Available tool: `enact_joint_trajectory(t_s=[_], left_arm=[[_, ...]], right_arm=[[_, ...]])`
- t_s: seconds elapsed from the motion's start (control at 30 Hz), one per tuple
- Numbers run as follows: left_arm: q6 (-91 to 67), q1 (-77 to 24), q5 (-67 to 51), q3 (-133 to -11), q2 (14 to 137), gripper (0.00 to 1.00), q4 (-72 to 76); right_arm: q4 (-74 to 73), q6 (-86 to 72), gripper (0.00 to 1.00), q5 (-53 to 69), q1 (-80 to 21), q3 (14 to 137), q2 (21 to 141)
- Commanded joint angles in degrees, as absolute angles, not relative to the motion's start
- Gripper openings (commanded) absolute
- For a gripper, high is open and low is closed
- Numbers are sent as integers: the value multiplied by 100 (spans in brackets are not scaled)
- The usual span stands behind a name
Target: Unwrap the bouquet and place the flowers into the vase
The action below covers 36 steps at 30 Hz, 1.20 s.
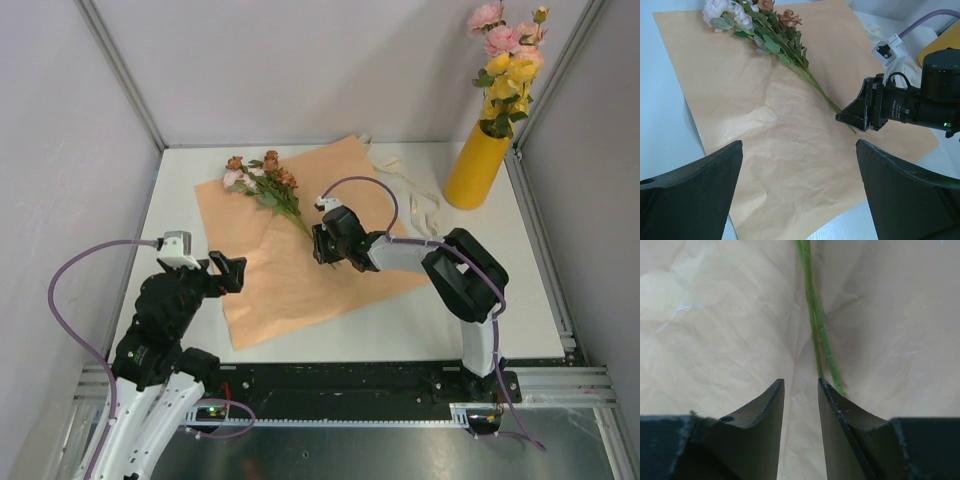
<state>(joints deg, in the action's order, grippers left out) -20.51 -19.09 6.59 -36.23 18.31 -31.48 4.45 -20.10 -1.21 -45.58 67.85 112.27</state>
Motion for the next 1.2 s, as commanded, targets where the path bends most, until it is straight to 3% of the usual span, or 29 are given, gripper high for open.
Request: enact_joint_trajectory(t_s=[0.0,0.43,0.73,1.17], left_arm=[[-2032,-1868,567,-3832,1729,100,-3100],[-2030,-1867,644,-3830,1653,100,-3101],[-2096,-1871,724,-3809,1675,100,-3094],[-3413,-1872,71,-3991,3097,100,-2819]], right_arm=[[453,-1810,38,-509,-4624,7005,11327],[361,-1621,36,-791,-4722,7083,11757],[445,-1525,2,-1076,-4867,7086,11474],[1442,-1988,0,-550,-4984,6356,10050]])
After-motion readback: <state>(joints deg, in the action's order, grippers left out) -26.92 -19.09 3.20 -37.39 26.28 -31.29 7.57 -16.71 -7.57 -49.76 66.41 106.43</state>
